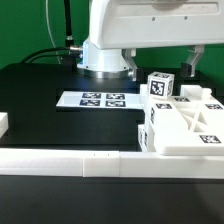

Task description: Assemble chair

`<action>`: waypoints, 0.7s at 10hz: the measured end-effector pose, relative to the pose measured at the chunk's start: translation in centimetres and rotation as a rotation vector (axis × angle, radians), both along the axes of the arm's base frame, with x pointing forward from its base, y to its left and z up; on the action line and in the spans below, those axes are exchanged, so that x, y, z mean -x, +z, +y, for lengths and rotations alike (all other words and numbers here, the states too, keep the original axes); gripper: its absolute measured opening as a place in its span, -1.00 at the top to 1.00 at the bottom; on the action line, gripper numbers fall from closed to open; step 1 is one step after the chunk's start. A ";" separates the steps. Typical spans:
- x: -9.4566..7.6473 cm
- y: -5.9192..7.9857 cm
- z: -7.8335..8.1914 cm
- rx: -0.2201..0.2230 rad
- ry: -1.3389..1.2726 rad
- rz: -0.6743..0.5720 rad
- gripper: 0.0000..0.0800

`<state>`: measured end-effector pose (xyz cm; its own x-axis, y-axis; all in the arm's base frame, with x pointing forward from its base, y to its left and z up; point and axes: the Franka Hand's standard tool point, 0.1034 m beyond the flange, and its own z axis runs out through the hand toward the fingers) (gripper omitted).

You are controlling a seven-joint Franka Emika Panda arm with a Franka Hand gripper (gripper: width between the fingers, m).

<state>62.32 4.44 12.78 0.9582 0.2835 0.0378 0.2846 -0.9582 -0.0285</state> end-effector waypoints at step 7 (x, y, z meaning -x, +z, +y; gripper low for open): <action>-0.2 0.1 -0.1 0.074 0.584 -0.009 -0.62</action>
Offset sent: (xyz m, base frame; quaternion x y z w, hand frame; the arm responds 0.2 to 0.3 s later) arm 0.0127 0.0077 0.0040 -0.0233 -0.0100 -0.2625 0.9646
